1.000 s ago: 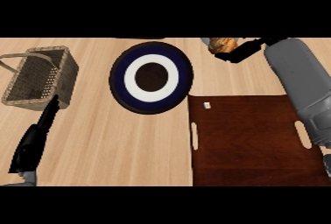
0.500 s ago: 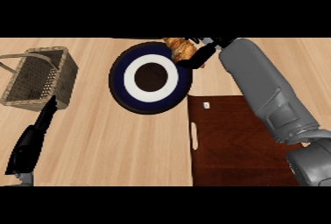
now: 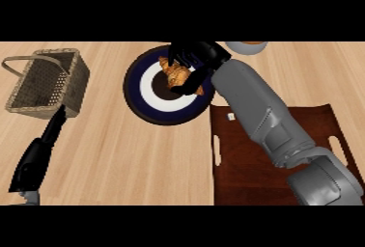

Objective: Pick the croissant from the tray and place it in the plate

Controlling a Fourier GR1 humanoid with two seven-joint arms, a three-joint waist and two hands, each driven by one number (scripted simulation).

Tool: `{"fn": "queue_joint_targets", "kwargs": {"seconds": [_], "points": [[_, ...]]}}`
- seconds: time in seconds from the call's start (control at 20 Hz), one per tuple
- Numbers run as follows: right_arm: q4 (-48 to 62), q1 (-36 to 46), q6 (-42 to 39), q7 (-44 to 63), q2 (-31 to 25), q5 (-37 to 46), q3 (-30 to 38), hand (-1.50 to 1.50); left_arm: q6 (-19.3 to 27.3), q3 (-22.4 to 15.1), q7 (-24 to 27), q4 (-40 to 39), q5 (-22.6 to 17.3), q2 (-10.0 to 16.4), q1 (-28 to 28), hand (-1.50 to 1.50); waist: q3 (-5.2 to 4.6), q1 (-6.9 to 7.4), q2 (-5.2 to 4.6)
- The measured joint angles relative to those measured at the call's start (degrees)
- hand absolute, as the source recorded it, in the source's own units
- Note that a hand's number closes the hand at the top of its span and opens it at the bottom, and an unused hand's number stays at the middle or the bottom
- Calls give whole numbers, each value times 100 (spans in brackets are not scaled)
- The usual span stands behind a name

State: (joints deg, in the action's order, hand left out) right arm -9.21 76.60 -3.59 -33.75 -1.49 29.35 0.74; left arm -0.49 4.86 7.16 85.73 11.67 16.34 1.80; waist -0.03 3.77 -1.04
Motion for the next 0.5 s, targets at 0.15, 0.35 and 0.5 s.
{"fn": "queue_joint_targets", "kwargs": {"seconds": [0.15,0.35,0.5], "points": [[178,60,35,383,76,-217,145,-150,-7,-39,-78,-3,33,-23,-101,0,0,62,-20],[331,-37,179,530,120,-353,163,-150,-46,-43,-8,-119,38,-31,-158,0,-1,135,-42],[315,-39,199,516,135,-554,288,-150,-41,-49,18,-169,46,-66,-206,0,0,135,-43]]}}
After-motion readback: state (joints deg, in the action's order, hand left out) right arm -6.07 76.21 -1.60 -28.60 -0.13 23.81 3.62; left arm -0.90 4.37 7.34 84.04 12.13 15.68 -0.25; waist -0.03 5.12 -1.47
